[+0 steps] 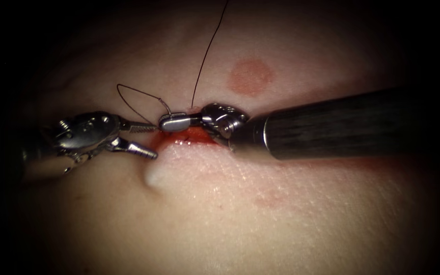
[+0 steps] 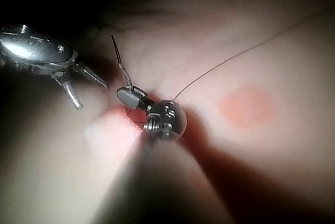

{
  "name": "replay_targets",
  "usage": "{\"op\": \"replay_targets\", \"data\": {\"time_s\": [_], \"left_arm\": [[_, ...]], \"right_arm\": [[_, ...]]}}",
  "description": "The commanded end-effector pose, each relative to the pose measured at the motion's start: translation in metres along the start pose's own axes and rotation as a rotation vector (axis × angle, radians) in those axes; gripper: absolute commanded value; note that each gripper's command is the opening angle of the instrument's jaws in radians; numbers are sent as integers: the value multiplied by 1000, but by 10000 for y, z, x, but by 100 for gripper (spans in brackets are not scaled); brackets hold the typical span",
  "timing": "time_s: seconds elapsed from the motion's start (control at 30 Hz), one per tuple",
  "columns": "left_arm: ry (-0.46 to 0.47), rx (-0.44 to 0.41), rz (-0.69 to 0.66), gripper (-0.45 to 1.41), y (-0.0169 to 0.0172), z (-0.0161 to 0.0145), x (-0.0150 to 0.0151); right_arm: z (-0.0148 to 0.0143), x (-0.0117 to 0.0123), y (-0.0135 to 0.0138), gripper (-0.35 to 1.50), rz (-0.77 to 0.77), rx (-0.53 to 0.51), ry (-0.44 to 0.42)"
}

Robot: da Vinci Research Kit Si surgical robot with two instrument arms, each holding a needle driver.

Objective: Wound Closure
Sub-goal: Throw the needle through the bottom side of the cut.

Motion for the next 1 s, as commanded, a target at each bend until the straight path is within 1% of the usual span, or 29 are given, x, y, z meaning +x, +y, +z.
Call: {"op": "replay_targets", "data": {"time_s": [0.03,0.27,0.47,0.7,1.0], "left_arm": [[0,-2,0,37,-5,7,-3],[0,0,0,36,-5,6,-4],[0,0,0,36,-5,6,-4],[0,0,0,36,-5,6,-4],[-3,0,0,35,-5,6,-4]], "right_arm": [[7,-7,1,-35,9,0,2],[16,-18,-6,-35,56,7,57],[15,-19,-8,-35,119,-12,128],[14,-21,-5,-35,189,-5,178],[16,-26,-10,-35,223,14,182]]}}
